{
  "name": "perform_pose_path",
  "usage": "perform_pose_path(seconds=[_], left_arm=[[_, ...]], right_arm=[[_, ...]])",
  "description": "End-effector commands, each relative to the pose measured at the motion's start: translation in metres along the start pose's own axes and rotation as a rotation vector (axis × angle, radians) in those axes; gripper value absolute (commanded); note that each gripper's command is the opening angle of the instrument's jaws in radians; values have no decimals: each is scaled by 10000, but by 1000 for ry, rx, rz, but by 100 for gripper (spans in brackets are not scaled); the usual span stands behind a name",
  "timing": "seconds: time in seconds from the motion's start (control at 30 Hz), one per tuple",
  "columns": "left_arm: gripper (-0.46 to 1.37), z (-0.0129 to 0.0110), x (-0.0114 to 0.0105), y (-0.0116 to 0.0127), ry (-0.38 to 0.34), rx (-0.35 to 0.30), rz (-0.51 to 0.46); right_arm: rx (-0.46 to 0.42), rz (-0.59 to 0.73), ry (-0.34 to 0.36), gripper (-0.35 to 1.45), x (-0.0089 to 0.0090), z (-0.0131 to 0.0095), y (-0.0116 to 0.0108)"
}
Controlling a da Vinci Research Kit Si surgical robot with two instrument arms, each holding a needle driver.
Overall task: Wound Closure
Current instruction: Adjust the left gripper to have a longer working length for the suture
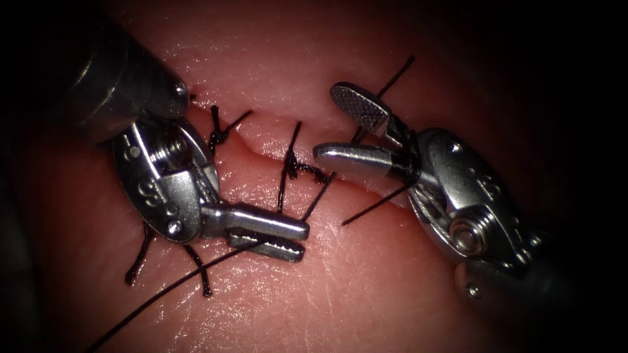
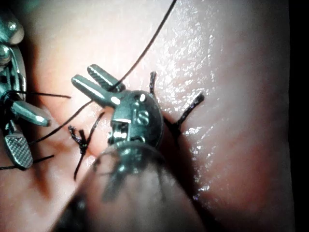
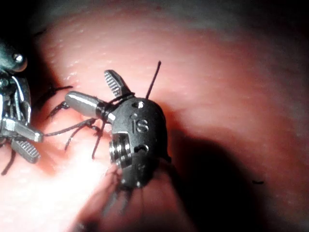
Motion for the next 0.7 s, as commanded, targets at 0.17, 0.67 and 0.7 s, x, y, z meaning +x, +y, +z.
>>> perform_pose_path(seconds=[0.17,0.67,0.7], left_arm=[[3,-1,9,3,-11,11,-1],[-35,-5,7,-1,-61,0,3],[-35,-5,7,-2,-63,1,9]], right_arm=[[-14,8,0,96,-1,1,1],[-15,7,-2,95,-2,-1,-1],[-15,7,-2,95,-2,-1,-1]])
